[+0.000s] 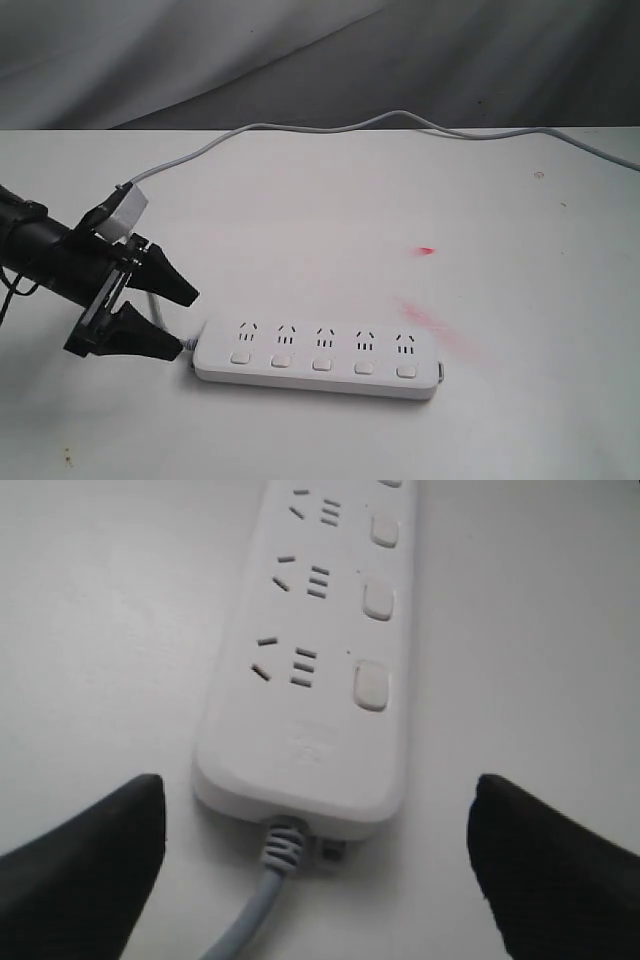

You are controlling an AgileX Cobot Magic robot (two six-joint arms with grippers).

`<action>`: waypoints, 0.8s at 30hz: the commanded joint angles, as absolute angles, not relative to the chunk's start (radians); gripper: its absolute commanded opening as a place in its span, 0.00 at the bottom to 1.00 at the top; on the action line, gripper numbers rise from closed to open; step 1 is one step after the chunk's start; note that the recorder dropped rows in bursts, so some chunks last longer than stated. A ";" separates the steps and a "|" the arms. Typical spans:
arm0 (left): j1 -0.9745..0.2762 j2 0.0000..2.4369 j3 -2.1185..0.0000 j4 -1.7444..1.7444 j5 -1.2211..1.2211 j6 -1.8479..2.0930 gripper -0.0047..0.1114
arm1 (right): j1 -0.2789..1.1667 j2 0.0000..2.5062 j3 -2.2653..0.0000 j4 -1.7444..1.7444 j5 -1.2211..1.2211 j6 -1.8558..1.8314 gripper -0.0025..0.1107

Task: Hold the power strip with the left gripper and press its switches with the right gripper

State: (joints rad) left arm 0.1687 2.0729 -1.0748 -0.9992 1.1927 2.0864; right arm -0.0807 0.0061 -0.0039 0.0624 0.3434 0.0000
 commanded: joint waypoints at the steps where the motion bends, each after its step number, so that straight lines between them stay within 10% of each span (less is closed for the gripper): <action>1: 0.163 2.111 -1.115 -1.068 1.202 2.094 0.71 | -0.082 0.000 0.000 0.052 0.342 0.006 0.02; 24: 0.110 2.174 -1.122 -0.988 1.181 2.094 0.83 | -0.082 0.000 0.000 0.052 0.342 0.006 0.02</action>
State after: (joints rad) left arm 0.1408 2.1731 -1.1191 -1.0080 1.1589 2.0864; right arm -0.0807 0.0061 -0.0039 0.0624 0.3434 0.0054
